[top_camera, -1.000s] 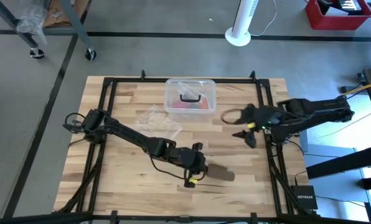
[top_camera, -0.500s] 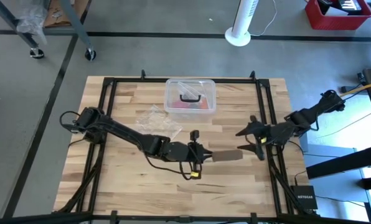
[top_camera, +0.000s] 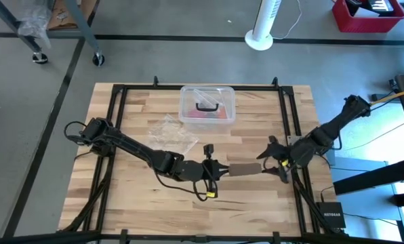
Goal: Roll bandage
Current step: Roll the brown bandage
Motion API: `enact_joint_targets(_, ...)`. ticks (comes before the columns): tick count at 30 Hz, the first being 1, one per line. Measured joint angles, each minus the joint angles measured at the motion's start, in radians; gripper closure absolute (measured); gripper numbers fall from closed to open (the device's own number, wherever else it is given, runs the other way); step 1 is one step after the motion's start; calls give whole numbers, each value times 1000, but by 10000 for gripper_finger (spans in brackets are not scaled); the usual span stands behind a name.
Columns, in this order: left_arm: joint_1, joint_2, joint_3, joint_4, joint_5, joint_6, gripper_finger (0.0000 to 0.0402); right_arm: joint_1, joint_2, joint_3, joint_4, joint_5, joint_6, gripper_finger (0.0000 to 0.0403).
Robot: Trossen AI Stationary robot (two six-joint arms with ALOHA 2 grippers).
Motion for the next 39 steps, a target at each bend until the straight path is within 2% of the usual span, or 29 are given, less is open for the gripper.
enact_joint_targets(6,-2,0,0,46,-2,0,400,72,-1,-188,314,199,-71,127)
enact_joint_targets(9,-2,0,0,53,-2,-3,400,78,15,-267,523,199,-98,127)
enact_joint_targets(13,-3,0,0,54,-1,-6,400,76,44,-313,636,246,-150,143)
enact_joint_targets(18,-3,0,0,90,1,-2,400,76,80,-318,719,289,-250,222)
enact_joint_targets(23,-9,-3,0,154,1,1,400,76,114,-318,735,318,-308,357)
enact_joint_targets(25,-13,-4,0,196,11,12,400,76,131,-318,753,323,-341,390)
enact_joint_targets(29,-13,-6,0,262,111,30,400,76,162,-318,836,366,-394,383)
enact_joint_targets(32,-7,-6,0,329,201,17,400,76,194,-318,905,367,-461,397)
enact_joint_targets(39,-6,-5,0,577,189,196,400,76,298,-318,1011,366,-487,398)
